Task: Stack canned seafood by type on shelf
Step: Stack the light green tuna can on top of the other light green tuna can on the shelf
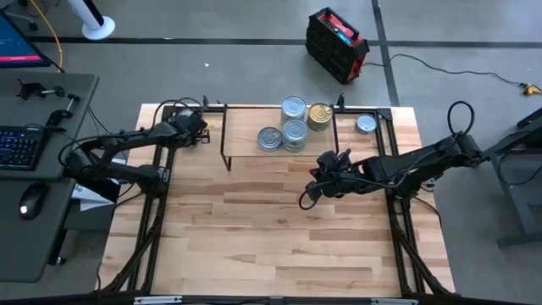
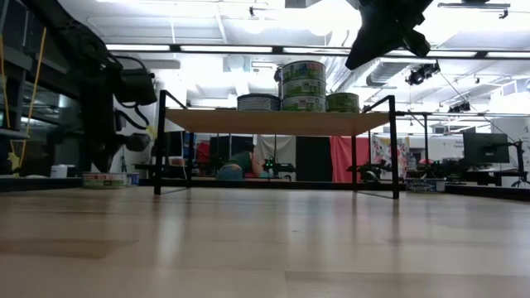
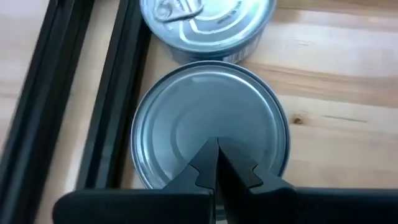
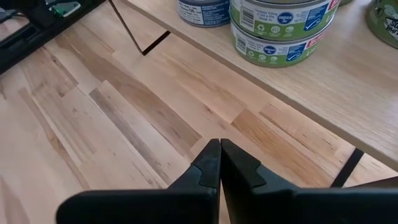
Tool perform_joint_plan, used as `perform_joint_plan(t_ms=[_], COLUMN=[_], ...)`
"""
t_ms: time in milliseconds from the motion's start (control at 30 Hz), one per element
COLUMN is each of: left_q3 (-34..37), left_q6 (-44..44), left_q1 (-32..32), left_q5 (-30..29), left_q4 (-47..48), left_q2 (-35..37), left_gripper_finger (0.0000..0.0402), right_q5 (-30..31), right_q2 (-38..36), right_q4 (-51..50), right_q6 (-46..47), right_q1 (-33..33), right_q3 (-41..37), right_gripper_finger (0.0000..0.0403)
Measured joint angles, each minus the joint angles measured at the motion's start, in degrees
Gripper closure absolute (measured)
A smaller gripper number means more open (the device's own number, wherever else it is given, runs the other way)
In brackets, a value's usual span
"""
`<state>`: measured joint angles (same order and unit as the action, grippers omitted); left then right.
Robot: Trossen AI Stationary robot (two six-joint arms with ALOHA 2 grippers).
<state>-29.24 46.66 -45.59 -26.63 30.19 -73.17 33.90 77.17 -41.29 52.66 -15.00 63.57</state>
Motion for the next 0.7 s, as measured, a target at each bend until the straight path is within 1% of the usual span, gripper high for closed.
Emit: perform_joint_plan(t_ms=[100, 167, 333, 500, 700], left_q3=[1.47, 1.51, 1.73, 1.91, 1.93], left_q6=[4.83, 8.17, 13.48, 22.42, 32.90], left_q1=[2.10, 4.20, 12.55, 20.71, 30.11], left_q5=[0.18, 0.46, 1.37, 3.73, 3.67], left_q4=[0.11, 1.77, 4.78, 8.99, 16.51], left_q2=[0.20, 0.22, 1.87, 4.59, 5.90], left_gripper_finger=[0.0401, 0.0401, 0.0401, 0.0401, 0.0401], right_q5=[-0.48, -0.55, -0.71, -0.73, -1.07], right_q2=[0.00, 0.00, 0.00, 0.00, 0.00], right_q4=[0.27, 0.31, 0.36, 0.38, 0.38], right_q6=[-0.02, -0.07, -0.63, -1.70, -2.66], right_q1=[-0.02, -0.04, -0.04, -0.07, -0.07], right_q3=[0.00, 0.00, 0.00, 0.00, 0.00], right_gripper_finger=[0.0403, 0.0403, 0.0403, 0.0403, 0.0403])
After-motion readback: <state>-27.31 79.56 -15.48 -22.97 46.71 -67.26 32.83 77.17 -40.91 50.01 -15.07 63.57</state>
